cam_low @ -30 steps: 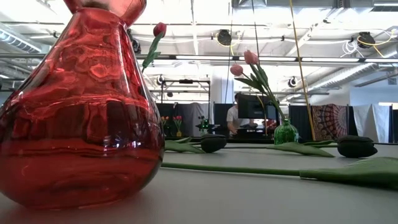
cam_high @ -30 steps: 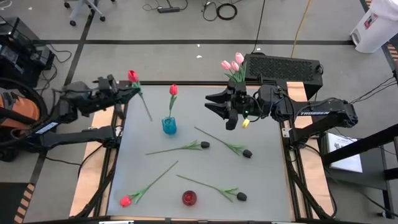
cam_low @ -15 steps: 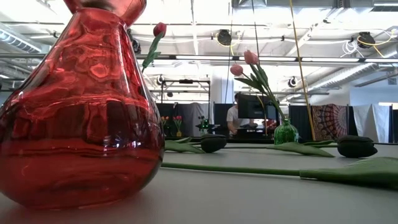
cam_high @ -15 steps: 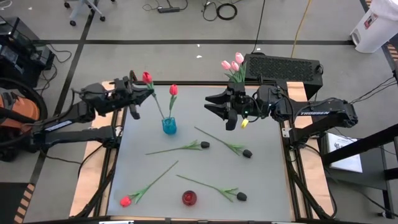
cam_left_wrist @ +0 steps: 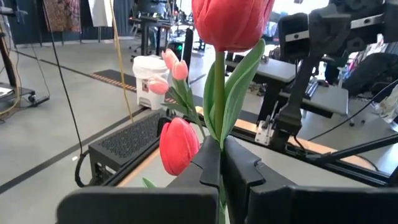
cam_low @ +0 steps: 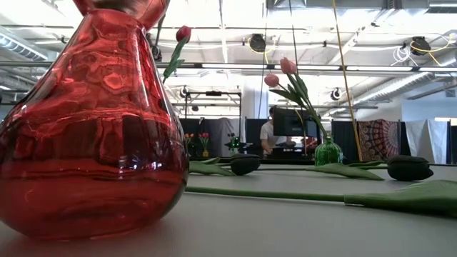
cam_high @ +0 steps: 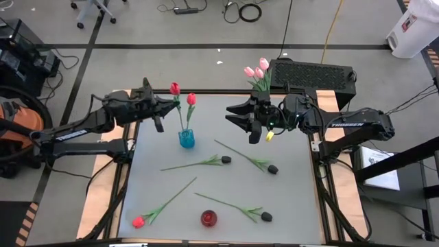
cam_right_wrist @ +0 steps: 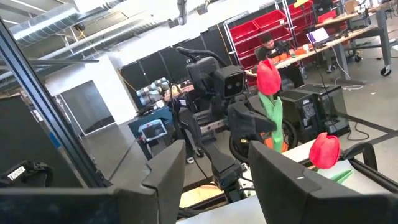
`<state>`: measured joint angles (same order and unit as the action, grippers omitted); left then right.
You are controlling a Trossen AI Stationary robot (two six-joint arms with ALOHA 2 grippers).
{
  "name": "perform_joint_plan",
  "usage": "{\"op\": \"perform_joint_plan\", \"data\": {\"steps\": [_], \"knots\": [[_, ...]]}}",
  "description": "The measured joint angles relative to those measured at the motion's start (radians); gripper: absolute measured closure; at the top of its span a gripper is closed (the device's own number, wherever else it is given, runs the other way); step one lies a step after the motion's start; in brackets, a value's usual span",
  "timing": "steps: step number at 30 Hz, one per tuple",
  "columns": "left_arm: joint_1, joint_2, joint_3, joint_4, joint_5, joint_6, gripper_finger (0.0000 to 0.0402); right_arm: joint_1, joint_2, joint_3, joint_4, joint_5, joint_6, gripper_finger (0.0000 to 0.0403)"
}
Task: Sort flowers into vase by color
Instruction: Put the top red flower into the blue vase
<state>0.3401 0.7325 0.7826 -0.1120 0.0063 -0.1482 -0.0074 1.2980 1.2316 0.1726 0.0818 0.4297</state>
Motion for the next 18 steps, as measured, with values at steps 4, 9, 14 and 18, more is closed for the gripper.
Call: {"op": "perform_joint_plan", "data": {"steps": [4, 9, 14, 18], "knots": [[0.0, 0.016, 0.0, -0.001, -0.006, -0.001, 0.0382, 0.0, 0.0, 0.0, 0.0, 0.0, -0.004, 0.0234], [0.0, 0.034, 0.0, -0.001, -0.008, -0.001, 0.0368, 0.0, 0.0, 0.0, 0.0, 0.0, -0.004, 0.0234], [0.0, 0.034, 0.001, -0.004, -0.008, 0.027, 0.0341, 0.0, 0.0, 0.0, -0.018, 0.0, -0.004, 0.0234], [0.0, 0.034, 0.001, -0.009, -0.009, 0.025, 0.0295, 0.0, 0.0, 0.0, -0.029, 0.0, -0.004, 0.0234]]}}
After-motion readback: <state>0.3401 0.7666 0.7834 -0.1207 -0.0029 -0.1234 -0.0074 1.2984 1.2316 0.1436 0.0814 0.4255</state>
